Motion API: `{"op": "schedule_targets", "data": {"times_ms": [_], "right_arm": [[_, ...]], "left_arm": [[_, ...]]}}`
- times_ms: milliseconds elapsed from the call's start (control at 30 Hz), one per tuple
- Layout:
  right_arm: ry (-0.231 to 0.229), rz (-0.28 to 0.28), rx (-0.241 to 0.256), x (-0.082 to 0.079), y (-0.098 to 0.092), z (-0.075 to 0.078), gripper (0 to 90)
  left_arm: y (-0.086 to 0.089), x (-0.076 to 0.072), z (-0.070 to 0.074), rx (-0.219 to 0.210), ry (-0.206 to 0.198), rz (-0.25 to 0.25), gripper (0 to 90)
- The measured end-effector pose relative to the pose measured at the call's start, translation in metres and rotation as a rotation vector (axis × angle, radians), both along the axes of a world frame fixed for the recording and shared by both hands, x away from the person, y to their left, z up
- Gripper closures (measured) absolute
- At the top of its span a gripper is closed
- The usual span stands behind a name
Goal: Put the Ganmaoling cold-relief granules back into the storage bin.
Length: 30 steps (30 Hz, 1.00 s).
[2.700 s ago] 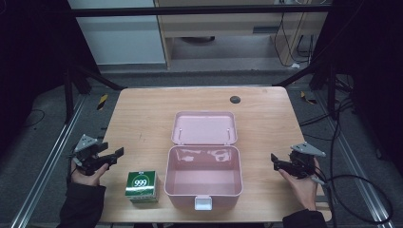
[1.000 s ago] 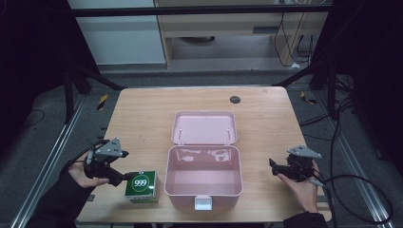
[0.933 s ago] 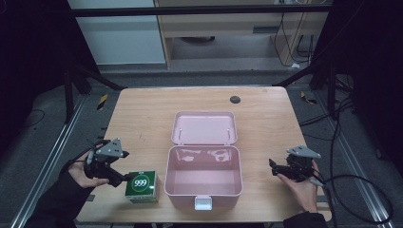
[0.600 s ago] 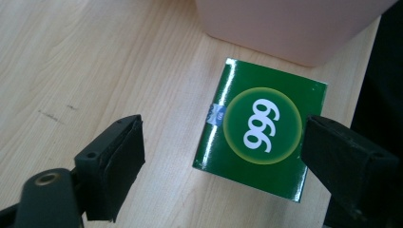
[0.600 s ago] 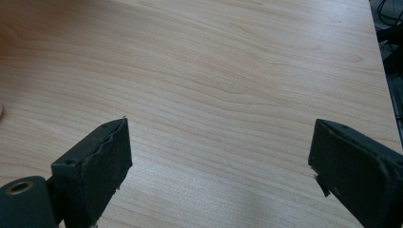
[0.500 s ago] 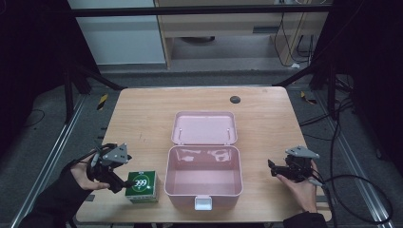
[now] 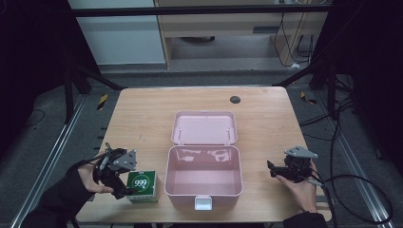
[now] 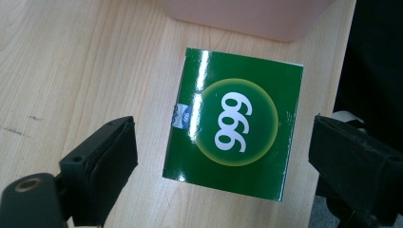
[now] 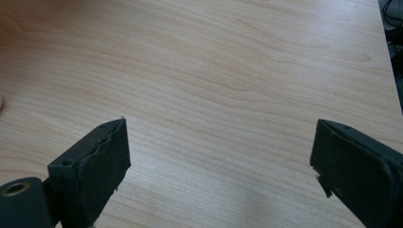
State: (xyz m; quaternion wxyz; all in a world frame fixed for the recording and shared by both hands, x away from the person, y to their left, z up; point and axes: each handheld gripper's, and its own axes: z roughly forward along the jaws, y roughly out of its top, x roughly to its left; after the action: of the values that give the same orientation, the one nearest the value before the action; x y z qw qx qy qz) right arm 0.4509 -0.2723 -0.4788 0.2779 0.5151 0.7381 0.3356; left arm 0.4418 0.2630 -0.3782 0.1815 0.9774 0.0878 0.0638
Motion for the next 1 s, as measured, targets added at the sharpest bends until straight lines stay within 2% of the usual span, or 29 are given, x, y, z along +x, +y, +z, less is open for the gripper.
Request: {"op": "schedule_targets", "data": {"times_ms": [233,400,633,767,1000], "right_arm": [[0.003,0.007,-0.009,0.001,0.001,-0.001,5.5],[0.007,0.009,-0.01,0.001,0.001,-0.002,5.0],[0.015,0.014,-0.033,0.002,0.001,-0.003,4.6],[0.021,0.013,-0.036,0.002,0.001,-0.004,4.3],[0.027,0.015,-0.044,0.002,0.002,-0.004,3.8]], "left_arm": [[-0.005,-0.001,-0.006,0.011,0.006,-0.023,7.1],[-0.01,0.0,-0.011,0.045,0.012,-0.038,6.2],[-0.014,0.001,-0.015,0.055,0.019,-0.047,5.6],[-0.017,0.001,-0.022,0.085,0.024,-0.051,4.9],[-0.02,0.004,-0.028,0.103,0.022,-0.053,4.8]]}}
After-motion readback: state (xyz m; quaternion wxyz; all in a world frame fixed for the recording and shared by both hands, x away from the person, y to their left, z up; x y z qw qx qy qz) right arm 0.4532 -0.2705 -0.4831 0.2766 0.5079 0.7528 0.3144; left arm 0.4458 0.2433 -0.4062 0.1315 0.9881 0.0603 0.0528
